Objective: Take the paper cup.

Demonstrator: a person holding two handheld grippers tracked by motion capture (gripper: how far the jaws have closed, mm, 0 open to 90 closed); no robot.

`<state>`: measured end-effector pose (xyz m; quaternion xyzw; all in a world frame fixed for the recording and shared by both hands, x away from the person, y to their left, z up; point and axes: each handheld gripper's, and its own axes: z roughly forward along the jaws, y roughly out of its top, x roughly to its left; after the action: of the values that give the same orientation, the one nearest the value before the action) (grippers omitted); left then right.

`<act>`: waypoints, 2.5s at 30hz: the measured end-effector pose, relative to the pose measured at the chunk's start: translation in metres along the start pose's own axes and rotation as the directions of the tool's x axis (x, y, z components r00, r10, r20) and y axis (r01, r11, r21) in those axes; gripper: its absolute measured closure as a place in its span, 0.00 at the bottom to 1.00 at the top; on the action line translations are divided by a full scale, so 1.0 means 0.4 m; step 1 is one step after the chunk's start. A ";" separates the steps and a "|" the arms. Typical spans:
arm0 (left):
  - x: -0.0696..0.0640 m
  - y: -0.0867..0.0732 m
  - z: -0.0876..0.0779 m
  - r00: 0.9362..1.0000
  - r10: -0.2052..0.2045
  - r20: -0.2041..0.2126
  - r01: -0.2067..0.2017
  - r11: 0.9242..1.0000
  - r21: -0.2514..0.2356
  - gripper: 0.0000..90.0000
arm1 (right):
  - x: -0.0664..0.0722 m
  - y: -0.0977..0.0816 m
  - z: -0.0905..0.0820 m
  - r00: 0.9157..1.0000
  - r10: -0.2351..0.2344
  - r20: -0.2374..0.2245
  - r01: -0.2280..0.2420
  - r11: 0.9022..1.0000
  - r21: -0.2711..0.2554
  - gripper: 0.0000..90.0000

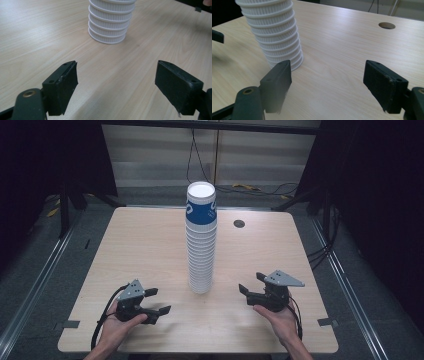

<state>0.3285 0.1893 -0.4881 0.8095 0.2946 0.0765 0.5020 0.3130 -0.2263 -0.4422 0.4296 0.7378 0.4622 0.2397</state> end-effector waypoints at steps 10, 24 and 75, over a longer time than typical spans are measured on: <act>0.002 -0.003 -0.003 1.000 -0.010 0.012 0.010 1.000 0.013 0.20 | 0.015 0.051 -0.007 0.994 0.003 -0.109 -0.001 1.000 0.019 0.27; 0.006 -0.003 -0.006 1.000 -0.012 0.014 0.012 1.000 0.017 0.20 | 0.031 0.130 -0.013 0.984 -0.021 -0.175 0.014 0.999 -0.042 0.26; 0.008 -0.012 -0.006 1.000 -0.023 -0.003 0.023 0.999 0.041 0.20 | 0.073 0.461 -0.029 0.902 -0.162 -0.400 0.074 0.971 -0.226 0.20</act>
<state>0.3283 0.1943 -0.4916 0.8161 0.3061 0.0655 0.4859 0.3652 -0.1692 -0.2717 0.2486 0.7450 0.6012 0.1477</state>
